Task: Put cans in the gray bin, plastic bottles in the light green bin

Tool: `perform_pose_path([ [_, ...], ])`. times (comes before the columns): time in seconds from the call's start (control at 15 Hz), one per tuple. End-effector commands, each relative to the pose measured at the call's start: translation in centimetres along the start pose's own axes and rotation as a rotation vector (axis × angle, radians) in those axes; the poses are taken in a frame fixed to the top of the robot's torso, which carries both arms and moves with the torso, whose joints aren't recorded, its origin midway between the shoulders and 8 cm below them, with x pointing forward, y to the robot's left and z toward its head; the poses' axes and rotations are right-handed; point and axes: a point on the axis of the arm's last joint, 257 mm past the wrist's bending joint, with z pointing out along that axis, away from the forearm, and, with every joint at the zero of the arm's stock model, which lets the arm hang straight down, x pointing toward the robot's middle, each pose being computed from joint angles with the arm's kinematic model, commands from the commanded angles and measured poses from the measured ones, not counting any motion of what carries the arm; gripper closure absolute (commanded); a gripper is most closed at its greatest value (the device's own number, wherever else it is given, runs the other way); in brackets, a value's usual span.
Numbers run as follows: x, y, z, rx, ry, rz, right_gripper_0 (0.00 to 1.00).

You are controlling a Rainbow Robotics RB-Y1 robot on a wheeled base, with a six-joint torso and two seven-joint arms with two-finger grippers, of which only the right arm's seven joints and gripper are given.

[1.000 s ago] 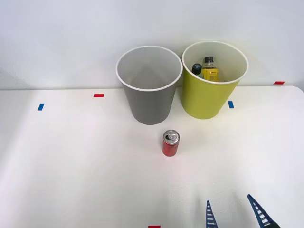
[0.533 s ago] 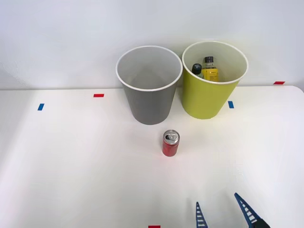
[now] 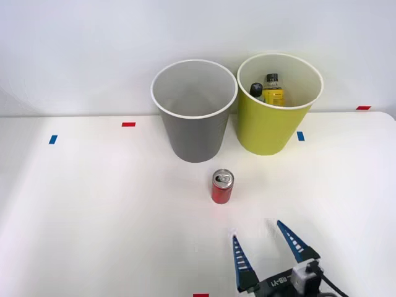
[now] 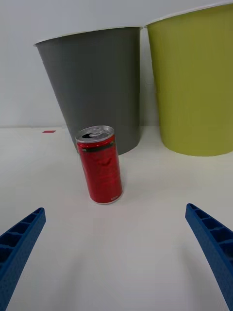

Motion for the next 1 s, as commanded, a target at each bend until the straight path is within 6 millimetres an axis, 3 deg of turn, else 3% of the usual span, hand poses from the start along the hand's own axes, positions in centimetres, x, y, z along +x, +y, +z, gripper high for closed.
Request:
perform_pose_path([
  [0.07, -0.6, 0.7, 2.8, -0.038, -0.003, -0.016, 0.0],
  [0.73, -0.1, 1.2, 10.5, -0.072, -0.107, -0.056, 0.0],
  [1.0, 0.1, 1.2, 12.0, -0.079, -0.11, -0.079, 0.0],
])
